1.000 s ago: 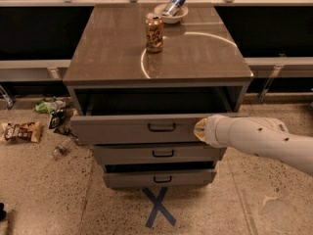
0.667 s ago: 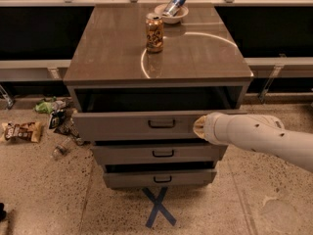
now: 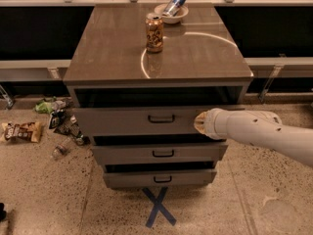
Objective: Close top drawer
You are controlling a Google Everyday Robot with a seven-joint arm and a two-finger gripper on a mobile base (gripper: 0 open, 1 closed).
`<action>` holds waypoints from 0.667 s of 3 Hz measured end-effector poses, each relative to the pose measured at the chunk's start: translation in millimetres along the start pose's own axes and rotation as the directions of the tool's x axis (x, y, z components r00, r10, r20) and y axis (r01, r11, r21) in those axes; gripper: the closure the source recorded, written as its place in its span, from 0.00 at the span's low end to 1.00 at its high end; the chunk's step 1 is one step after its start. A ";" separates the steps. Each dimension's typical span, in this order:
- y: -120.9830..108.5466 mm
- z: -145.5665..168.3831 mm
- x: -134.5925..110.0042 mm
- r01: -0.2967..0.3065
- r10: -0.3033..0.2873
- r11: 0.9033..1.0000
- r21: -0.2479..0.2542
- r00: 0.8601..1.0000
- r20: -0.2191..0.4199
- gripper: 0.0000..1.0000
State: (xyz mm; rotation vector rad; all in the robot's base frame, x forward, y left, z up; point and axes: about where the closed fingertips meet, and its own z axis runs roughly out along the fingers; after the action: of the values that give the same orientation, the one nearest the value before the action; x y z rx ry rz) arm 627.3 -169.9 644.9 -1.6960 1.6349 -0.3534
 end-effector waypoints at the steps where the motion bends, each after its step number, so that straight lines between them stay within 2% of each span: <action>1: -8.7 1.7 8.1 -0.022 0.022 1.000 0.004 1.000 -0.019 1.00; 2: 3.5 -18.2 1.1 -0.061 0.062 0.996 -0.058 0.998 0.016 1.00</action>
Offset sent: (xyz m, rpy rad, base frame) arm -0.0811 0.0016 0.0114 0.1204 0.2600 0.0489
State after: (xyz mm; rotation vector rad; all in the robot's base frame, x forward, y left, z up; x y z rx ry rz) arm 612.9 -176.3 654.8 -1.6822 1.6947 -0.2635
